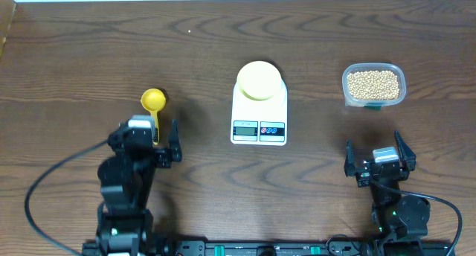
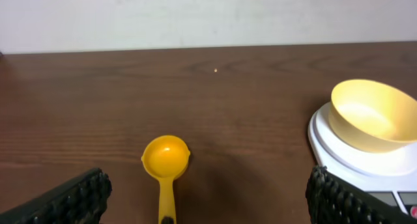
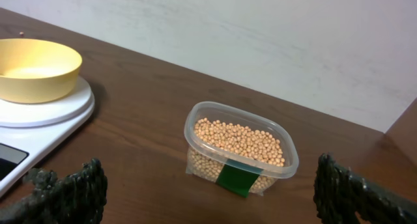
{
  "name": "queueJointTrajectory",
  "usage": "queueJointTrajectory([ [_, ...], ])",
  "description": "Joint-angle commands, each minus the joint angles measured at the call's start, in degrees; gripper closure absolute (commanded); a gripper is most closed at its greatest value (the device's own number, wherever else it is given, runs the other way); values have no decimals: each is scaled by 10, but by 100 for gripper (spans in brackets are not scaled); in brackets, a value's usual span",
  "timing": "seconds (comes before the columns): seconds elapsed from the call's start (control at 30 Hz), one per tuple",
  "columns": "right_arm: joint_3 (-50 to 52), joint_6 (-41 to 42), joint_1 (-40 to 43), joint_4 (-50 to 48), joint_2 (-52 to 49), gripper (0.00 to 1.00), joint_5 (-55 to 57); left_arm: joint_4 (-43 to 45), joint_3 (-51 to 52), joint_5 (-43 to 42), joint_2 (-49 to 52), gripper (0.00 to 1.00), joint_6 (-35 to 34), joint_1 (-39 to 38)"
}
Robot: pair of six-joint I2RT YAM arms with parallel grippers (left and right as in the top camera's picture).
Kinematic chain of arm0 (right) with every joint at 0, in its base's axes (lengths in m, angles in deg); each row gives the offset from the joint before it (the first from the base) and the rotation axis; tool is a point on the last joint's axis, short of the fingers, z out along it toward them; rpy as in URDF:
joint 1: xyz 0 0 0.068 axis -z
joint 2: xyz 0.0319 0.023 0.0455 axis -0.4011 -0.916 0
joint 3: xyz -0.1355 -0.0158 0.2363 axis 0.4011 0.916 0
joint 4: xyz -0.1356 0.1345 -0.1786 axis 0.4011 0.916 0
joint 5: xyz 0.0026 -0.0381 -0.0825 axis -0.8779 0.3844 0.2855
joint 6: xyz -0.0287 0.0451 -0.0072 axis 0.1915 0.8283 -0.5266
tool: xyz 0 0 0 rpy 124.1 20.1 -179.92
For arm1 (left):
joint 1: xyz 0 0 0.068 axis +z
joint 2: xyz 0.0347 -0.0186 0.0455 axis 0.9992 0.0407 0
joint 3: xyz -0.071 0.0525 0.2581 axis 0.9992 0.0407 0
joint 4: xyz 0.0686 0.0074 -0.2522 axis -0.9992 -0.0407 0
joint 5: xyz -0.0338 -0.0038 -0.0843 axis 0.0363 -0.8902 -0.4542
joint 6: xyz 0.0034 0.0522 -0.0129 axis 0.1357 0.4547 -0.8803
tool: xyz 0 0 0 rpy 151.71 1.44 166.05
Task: Scoop item into bowl and weigh 50g on scale
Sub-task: 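Move the left gripper to the yellow scoop's bowl and grasp its rim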
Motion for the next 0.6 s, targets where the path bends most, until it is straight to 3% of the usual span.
queueJointTrajectory([
  [0.0,1,4,-4,3,3,1,2,-18,-57,-7,60,2,-7,3],
  [0.57,1,4,-4,3,3,1,2,-310,-426,-9,370,3,-7,9],
])
